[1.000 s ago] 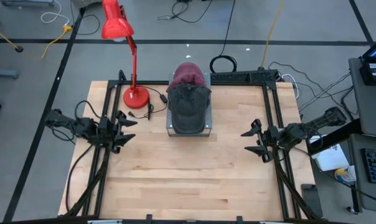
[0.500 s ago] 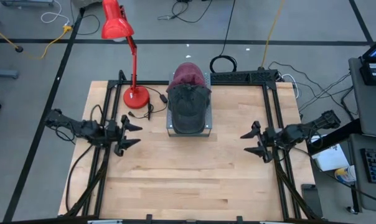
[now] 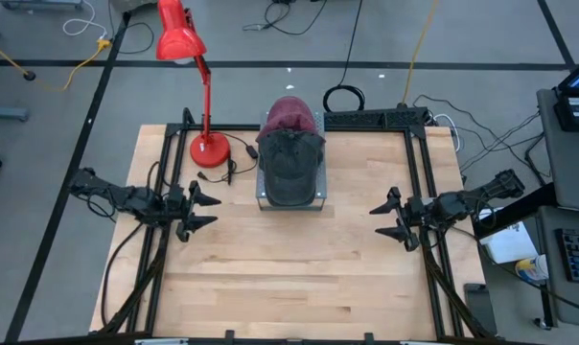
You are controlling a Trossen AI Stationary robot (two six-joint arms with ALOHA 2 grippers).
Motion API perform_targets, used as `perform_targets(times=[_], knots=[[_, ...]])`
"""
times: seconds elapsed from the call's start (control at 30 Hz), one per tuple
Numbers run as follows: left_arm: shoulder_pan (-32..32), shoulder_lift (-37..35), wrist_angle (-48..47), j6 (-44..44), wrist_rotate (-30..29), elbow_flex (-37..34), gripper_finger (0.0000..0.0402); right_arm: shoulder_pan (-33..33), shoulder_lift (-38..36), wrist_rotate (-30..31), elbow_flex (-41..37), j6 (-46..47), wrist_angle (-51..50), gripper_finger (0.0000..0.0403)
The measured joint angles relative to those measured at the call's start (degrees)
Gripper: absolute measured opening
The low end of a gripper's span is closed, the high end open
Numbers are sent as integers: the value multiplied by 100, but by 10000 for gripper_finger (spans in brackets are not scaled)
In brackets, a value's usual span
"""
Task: Pick & Place hat
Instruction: Return to Home Position
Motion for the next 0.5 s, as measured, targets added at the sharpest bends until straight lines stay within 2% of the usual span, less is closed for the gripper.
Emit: perform_targets(times=[0.5], knots=[[0, 0, 23, 4, -1, -4, 269, 1, 0, 0, 0, -2, 0, 261]])
